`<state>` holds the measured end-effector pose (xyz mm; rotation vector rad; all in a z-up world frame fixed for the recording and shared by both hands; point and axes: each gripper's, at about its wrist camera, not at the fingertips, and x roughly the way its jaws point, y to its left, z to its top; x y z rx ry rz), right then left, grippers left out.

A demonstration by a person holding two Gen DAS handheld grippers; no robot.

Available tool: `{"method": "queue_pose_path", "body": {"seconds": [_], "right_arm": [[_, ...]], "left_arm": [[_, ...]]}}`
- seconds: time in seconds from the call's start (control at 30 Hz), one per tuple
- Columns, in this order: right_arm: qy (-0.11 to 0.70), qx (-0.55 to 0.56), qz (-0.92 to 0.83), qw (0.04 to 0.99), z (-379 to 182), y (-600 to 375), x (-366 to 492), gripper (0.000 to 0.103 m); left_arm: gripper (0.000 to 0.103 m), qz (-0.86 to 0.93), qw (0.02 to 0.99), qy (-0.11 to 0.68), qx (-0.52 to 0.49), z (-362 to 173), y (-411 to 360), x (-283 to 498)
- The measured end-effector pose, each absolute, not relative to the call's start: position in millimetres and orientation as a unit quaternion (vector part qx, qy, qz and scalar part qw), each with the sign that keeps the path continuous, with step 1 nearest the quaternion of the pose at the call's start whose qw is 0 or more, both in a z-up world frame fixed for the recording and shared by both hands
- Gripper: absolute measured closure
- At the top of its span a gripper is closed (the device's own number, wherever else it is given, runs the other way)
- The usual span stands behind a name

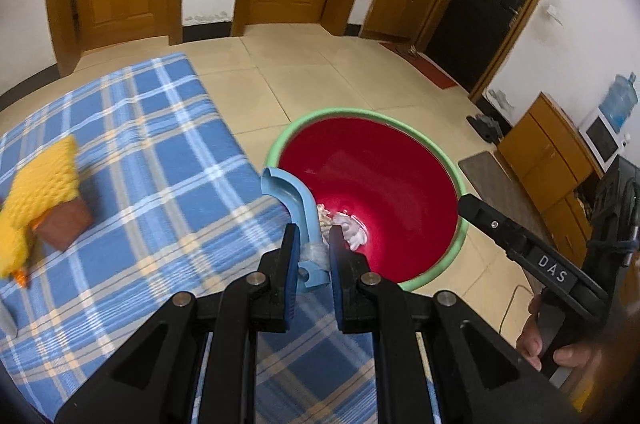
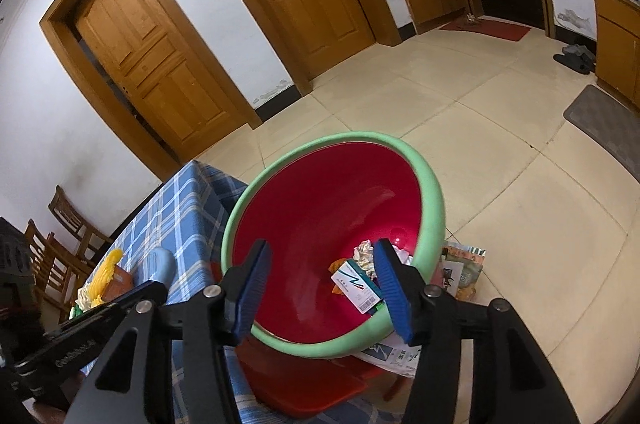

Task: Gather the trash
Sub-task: 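Open the right tool to drop the toy while the left tool drops the hook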

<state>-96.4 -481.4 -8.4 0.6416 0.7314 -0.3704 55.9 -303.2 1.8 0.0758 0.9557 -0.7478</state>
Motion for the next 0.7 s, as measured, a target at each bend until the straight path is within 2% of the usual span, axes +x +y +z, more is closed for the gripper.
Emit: {"method": "queue_pose_path", "body": {"seconds": [0.33,0.47,0.7], "right_arm": [[0.344,0.317,-0.190,0.863,-12,-492,-104,0.043],[0.347,0.321,-0.190,0.860,-16,-495,-104,0.042],[0.350,0.319,-0.190,0.860,-15,-493,-103,0.038]], "left_arm": [[0.089,-0.371,0.807,0.454,0.068,-13,-344,62],[0.079,-0.366,0.807,0.460,0.065,-15,-348,61],[0.077,-0.354,0.809,0.466,0.058,-17,-341,59]]}}
